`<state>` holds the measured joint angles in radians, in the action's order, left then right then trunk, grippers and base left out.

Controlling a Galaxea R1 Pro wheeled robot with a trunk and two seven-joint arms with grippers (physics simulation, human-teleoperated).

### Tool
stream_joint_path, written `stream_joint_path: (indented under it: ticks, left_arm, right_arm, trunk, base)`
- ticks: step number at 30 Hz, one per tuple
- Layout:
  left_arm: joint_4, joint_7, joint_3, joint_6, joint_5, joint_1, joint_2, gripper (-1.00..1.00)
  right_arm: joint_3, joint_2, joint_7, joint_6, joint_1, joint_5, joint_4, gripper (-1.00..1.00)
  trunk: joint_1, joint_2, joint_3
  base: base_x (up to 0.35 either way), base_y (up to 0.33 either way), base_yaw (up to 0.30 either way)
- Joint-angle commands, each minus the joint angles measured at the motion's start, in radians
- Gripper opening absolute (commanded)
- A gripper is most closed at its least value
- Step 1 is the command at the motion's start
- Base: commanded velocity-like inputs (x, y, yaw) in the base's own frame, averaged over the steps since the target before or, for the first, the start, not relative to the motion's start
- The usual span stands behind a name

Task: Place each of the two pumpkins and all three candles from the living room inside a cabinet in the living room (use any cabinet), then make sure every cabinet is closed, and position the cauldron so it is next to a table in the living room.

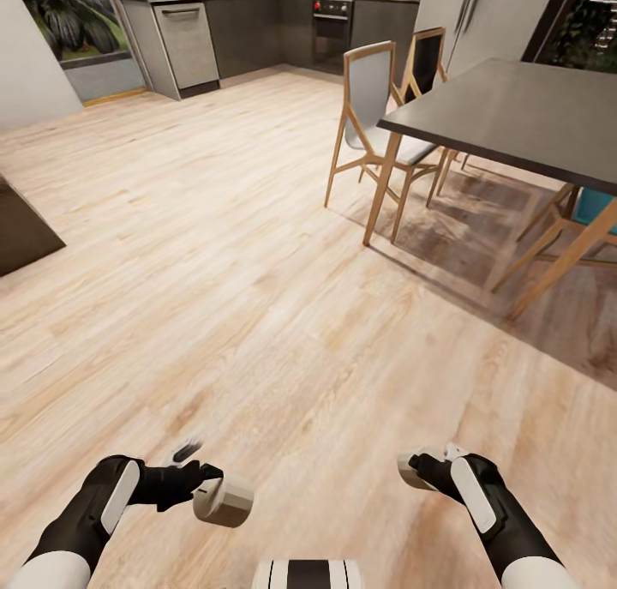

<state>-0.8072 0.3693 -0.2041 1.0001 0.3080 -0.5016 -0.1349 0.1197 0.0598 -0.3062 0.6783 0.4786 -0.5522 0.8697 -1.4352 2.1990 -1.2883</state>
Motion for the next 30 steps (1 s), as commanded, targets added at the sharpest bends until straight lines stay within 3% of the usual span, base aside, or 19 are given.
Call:
stream_joint_path:
  ticks: [1, 8, 17, 30]
  left_arm:
    - [0.0, 0.0, 0.0, 0.0, 0.0, 0.0, 0.0, -1.0]
    - [0.0, 0.0, 0.0, 0.0, -0.001, 0.0, 0.0, -1.0]
    - [0.0, 0.005, -0.001, 0.0, 0.001, 0.0, 0.0, -1.0]
    - [0.0, 0.009, 0.0, 0.0, 0.001, 0.0, 0.0, -1.0]
  right_arm:
    - [0.0, 0.0, -0.001, 0.0, 0.0, 0.0, 0.0, -1.0]
    - [-0.001, 0.0, 0.0, 0.0, 0.0, 0.001, 0.0, -1.0]
    - [-0.005, 0.0, 0.001, -0.002, 0.0, 0.005, 0.0, -1.0]
    - [-0.006, -0.001, -0.001, 0.0, 0.0, 0.011, 0.0, -1.0]
  trunk:
    - [0.0, 0.0, -0.001]
    - [0.0, 0.0, -0.011]
    - [0.0, 0.0, -0.014]
    - [0.0, 0.0, -0.014]
  base:
    - [0.0, 0.0, 0.177]
    - [0.03, 0.0, 0.172]
    - [0.251, 0.041, 0.064]
    - [0.024, 0.004, 0.272]
